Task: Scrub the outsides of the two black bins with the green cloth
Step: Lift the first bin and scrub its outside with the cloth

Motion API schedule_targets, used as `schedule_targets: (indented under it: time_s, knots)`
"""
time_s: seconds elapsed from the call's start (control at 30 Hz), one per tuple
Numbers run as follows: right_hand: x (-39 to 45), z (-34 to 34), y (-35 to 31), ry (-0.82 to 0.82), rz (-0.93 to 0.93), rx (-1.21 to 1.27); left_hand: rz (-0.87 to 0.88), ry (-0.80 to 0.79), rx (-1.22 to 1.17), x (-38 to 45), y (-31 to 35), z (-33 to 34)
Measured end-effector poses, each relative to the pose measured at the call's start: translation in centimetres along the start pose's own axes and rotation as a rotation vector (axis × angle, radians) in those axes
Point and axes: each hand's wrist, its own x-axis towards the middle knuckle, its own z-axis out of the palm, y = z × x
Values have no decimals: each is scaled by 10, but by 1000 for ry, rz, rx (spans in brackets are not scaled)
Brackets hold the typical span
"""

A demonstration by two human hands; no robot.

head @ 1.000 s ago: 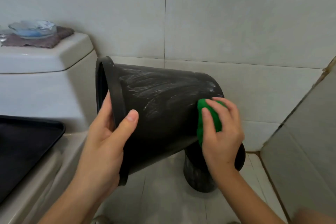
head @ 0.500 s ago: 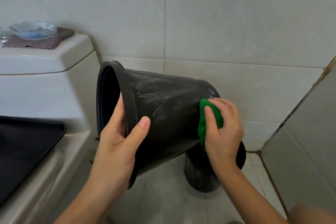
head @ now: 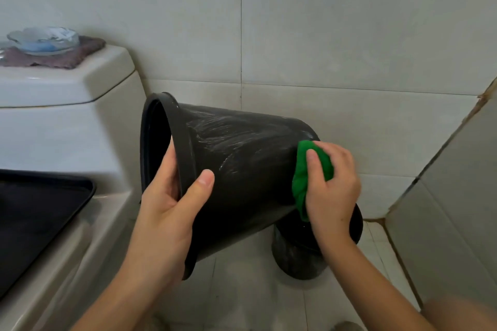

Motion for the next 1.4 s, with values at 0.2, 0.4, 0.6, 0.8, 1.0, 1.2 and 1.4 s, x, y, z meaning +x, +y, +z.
schedule_targets:
  time_s: [0.2, 0.4, 0.6, 0.8, 1.0, 1.2, 1.4]
  knots:
    - [-40, 11, -36, -35, -364, 43, 17, -3, 21, 2, -2, 6]
    - [-54, 1, -43, -97, -689, 75, -27, -42, -27, 2, 3, 5]
    - [7, -9, -4, 76, -68, -22, -34, 69, -52, 5, 23, -13]
    - [20, -17, -5, 87, -111, -120, -51, 19, -42, 4, 29, -20]
    - [-17, -10, -26, -51, -578, -94, -35, -45, 12, 4, 26, -21]
    - [21, -20, -6, -23, -108, -111, -8, -121, 43, 2, 29, -26]
    - [13, -24, -16, -76, -158, -130, 3, -92, 42, 1, 28, -28]
